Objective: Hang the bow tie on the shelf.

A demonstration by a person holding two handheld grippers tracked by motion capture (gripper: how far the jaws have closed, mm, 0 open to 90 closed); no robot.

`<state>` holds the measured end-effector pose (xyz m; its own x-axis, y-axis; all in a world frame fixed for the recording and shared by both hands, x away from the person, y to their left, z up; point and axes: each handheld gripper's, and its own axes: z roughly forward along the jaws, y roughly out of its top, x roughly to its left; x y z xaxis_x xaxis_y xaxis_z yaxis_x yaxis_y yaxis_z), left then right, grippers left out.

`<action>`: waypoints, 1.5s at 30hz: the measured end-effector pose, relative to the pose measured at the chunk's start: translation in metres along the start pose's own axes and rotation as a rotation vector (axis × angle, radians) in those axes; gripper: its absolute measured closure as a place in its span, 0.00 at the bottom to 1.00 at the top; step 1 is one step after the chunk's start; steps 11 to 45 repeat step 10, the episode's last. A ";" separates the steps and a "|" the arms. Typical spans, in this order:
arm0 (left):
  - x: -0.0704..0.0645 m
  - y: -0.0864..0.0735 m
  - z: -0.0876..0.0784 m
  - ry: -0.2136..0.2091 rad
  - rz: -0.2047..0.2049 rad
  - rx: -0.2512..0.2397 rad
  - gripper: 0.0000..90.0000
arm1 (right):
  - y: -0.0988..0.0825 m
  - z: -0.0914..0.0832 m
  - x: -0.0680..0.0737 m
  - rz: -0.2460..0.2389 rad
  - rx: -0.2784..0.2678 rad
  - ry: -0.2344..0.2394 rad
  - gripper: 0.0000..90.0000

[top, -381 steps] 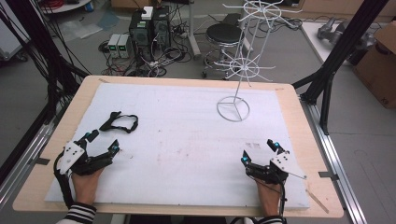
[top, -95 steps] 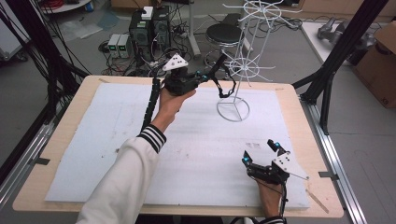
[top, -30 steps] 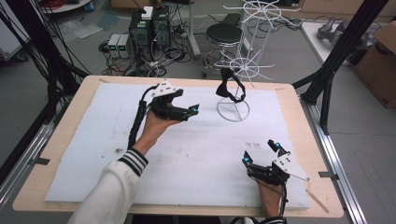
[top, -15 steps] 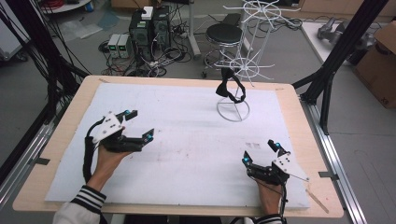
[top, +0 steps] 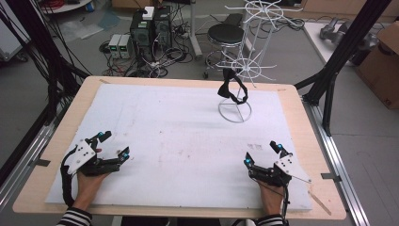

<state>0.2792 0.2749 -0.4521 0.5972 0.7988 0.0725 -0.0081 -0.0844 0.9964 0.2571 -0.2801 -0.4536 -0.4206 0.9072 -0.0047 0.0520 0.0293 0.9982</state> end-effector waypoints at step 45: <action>0.004 -0.002 -0.004 0.003 -0.038 -0.042 0.13 | 0.000 -0.001 0.000 0.002 -0.011 0.000 0.01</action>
